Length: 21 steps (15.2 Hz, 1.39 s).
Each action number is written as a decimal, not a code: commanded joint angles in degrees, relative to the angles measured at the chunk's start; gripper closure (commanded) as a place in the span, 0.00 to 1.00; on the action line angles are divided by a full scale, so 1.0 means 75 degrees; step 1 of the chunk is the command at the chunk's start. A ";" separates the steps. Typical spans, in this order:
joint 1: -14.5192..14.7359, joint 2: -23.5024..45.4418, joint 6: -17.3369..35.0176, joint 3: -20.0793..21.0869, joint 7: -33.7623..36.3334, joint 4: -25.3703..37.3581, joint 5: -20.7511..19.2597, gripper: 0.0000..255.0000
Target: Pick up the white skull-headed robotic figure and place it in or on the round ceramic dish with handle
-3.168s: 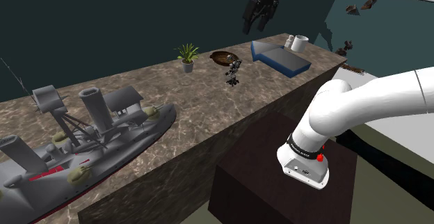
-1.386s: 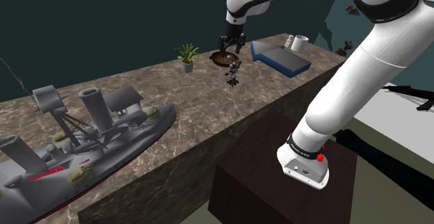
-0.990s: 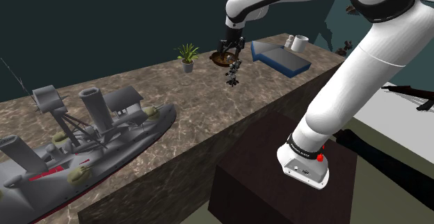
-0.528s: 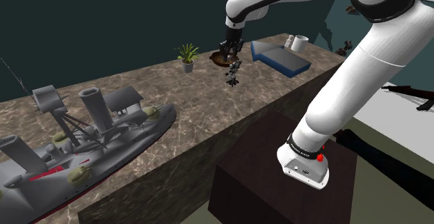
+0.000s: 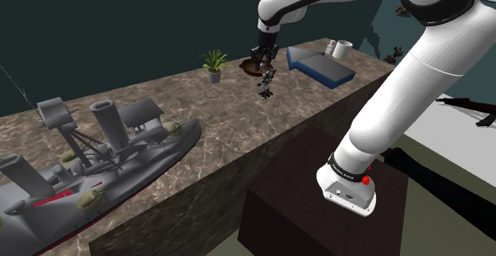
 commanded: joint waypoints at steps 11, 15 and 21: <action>0.0005 -0.0349 -0.1133 0.0029 0.0040 0.0779 -0.0051 1.00; 0.0008 -0.0427 -0.1543 0.0039 0.0047 0.1112 -0.0058 1.00; 0.0014 -0.0493 -0.2157 0.0053 0.0052 0.1661 -0.0062 1.00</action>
